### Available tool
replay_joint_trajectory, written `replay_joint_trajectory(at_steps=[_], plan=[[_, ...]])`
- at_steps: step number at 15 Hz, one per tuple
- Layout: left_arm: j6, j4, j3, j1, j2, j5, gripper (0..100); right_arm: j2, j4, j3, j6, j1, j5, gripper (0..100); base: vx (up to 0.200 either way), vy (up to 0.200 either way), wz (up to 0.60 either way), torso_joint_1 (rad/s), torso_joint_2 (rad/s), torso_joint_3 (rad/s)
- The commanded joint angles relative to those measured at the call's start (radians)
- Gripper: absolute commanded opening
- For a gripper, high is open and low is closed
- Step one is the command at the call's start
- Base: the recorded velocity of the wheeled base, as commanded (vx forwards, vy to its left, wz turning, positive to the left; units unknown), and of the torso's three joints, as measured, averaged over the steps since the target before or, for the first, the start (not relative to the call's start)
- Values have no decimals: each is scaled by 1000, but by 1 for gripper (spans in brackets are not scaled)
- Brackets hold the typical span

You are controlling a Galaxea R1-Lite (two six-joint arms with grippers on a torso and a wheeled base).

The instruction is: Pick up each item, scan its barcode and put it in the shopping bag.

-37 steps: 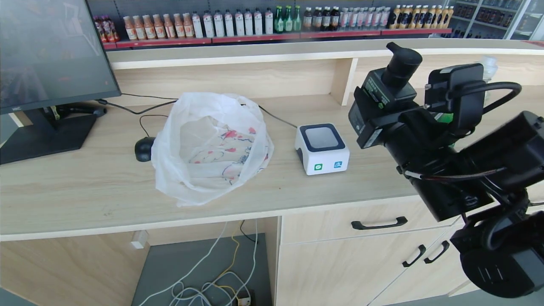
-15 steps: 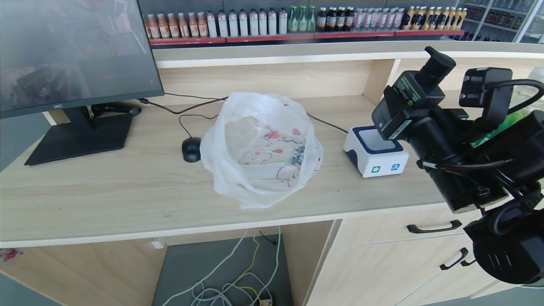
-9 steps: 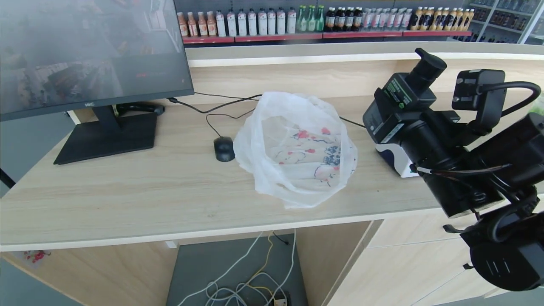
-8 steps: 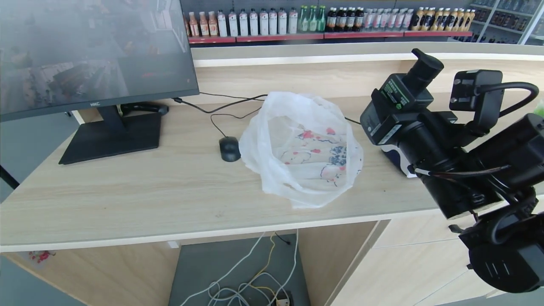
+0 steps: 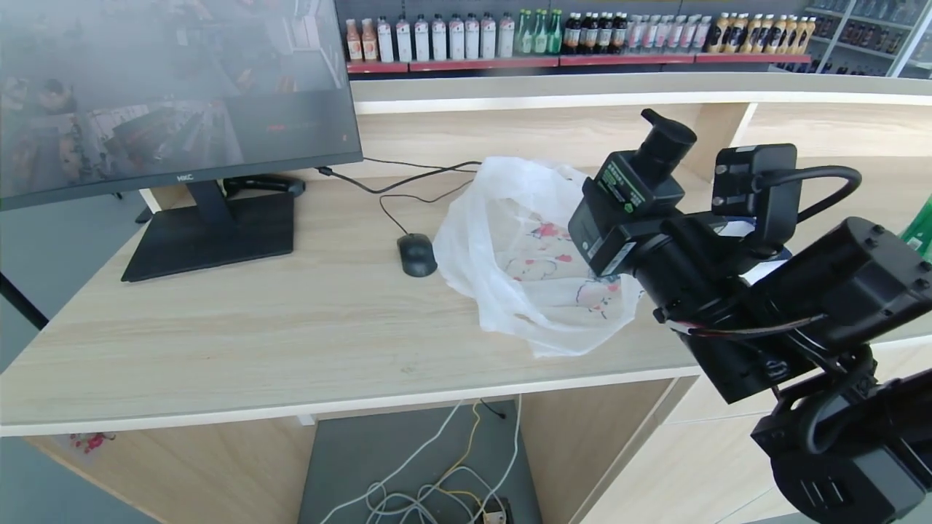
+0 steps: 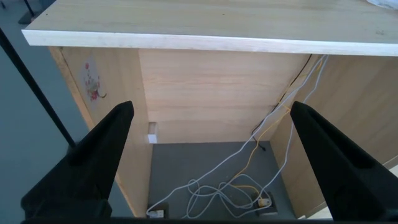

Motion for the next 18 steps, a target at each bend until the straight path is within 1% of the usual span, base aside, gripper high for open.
replay_joint_trajectory(at_steps=[1,3,5,8,11,12,13,15,17,18], plan=[[0,0,0,1,0,0,100,19,-2,4,-2,9,0,0,0,0,0,0,0,0],[0,0,0,1,0,0,100,23,-2,18,-3,9,1,0,0,0,0,0,0,0],[0,0,0,1,0,0,100,26,-2,71,-14,9,1,0,0,0,0,0,0,0],[0,0,0,1,0,0,100,34,6,33,-19,6,6,0,0,0,0,0,0,0],[0,0,0,1,0,0,100,57,72,-7,-22,6,6,0,0,0,0,0,0,0],[0,0,0,1,0,0,100,72,104,-31,-25,6,6,0,0,0,0,0,0,0],[0,0,0,1,0,0,100,95,153,-84,-25,3,3,0,0,0,0,0,0,0],[0,0,0,1,0,0,100,146,247,-231,-25,-8,4,0,0,0,0,0,0,0],[0,0,0,1,0,0,100,186,308,-334,-25,-16,4,0,0,0,0,0,0,0],[0,0,0,1,0,0,100,197,317,-353,-25,-20,4,0,0,0,0,0,0,0]])
